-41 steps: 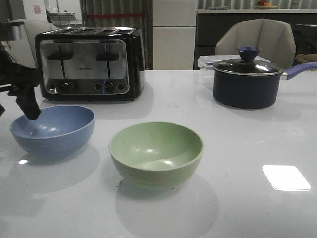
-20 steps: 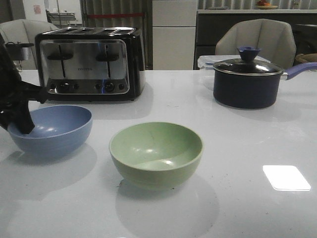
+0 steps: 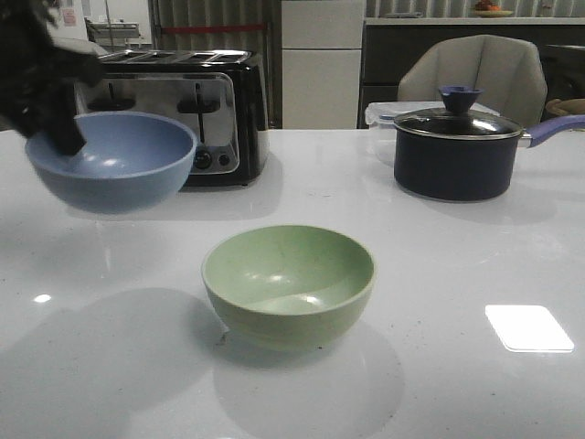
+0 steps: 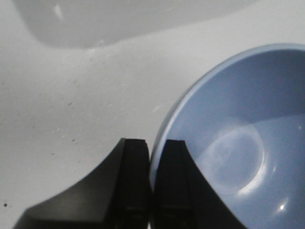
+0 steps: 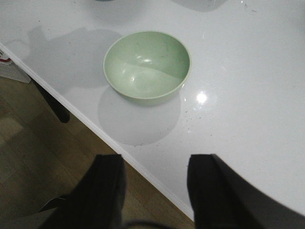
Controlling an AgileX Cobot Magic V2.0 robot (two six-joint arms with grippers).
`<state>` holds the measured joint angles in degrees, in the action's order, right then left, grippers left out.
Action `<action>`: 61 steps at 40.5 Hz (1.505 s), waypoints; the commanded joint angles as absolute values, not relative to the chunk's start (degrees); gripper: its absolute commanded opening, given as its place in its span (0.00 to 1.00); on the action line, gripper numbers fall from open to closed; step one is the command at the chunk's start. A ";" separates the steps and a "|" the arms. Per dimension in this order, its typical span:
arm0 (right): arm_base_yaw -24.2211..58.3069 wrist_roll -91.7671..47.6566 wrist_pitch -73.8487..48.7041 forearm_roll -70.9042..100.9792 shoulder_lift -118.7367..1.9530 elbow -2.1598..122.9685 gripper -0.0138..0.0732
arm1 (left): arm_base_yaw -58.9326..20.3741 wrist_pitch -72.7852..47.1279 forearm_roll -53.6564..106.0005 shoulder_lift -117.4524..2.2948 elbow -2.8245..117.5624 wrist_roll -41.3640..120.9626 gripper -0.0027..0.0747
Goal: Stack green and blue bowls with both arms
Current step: 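Lift the blue bowl with the left gripper over the green bowl, then lower the blue bowl into the green bowl with the left gripper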
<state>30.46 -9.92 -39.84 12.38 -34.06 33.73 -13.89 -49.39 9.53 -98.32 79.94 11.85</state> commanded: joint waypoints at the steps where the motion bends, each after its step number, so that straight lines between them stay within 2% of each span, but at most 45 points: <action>1: 30.41 -10.61 -36.31 12.37 -34.07 35.30 0.65 | -17.99 -50.87 12.16 -94.71 84.19 13.23 0.15; 10: 30.41 -10.61 -36.31 12.37 -34.07 35.30 0.65 | -27.67 -52.00 12.78 -95.06 85.84 13.23 0.15; 19: 30.41 -10.61 -36.31 12.37 -34.07 35.30 0.65 | -33.25 -52.00 12.78 -97.14 85.84 13.23 0.15; 56: 30.41 -10.61 -36.36 12.37 -34.07 35.30 0.65 | -34.21 -46.91 8.67 -107.13 85.73 13.12 0.16; 61: 30.41 -10.61 -36.37 12.37 -34.07 35.30 0.65 | -34.21 -46.80 9.07 -107.85 85.73 13.12 0.23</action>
